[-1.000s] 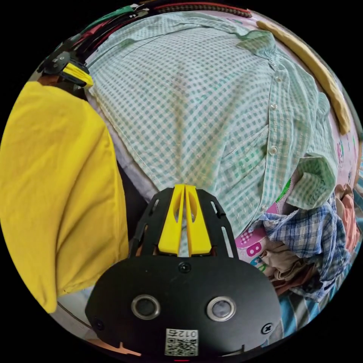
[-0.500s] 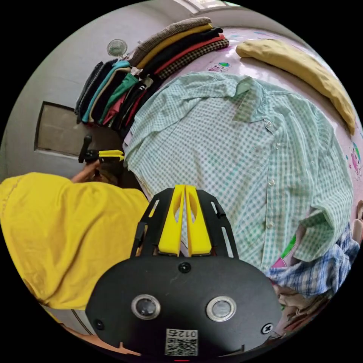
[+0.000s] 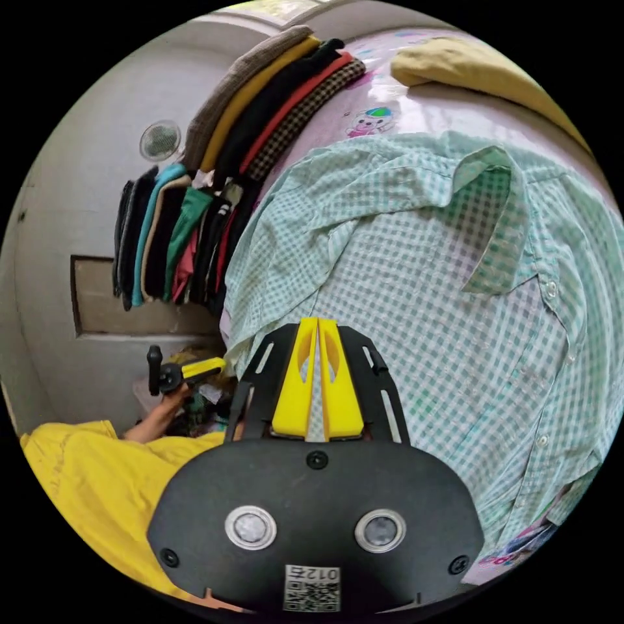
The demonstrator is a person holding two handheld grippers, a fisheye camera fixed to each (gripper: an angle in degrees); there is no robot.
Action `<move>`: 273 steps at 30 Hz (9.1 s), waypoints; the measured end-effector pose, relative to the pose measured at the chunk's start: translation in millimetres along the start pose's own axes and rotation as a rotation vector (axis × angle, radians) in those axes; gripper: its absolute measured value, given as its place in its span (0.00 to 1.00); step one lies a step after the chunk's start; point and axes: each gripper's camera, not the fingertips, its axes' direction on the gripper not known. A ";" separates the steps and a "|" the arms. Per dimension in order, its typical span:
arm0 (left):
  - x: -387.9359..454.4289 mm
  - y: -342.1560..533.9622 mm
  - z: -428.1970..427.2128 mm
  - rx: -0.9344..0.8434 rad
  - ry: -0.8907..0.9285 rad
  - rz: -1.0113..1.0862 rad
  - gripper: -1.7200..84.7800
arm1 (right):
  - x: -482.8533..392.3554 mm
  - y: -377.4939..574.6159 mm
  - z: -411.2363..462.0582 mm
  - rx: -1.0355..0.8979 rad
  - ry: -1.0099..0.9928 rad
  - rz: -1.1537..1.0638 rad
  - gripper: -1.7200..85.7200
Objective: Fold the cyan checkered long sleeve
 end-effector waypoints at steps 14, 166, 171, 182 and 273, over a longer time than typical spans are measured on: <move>-32.7 -23.1 -116.3 0.143 0.171 0.115 0.02 | 133.3 -80.6 14.1 0.283 -0.346 0.692 0.12; -4.4 -326.5 149.4 0.209 -0.141 0.369 0.08 | 56.5 90.1 -3.1 0.005 -0.049 0.161 0.04; 35.9 -378.2 190.9 0.148 -0.232 0.511 0.08 | 69.4 45.1 10.3 -0.050 -0.060 0.146 0.04; -85.7 -464.9 227.5 0.063 -0.193 0.226 0.02 | 110.0 -5.6 21.1 -0.072 -0.119 0.184 0.03; -174.1 -239.8 248.6 0.407 0.412 0.211 0.03 | -128.8 78.1 -310.7 0.496 0.799 -0.007 0.02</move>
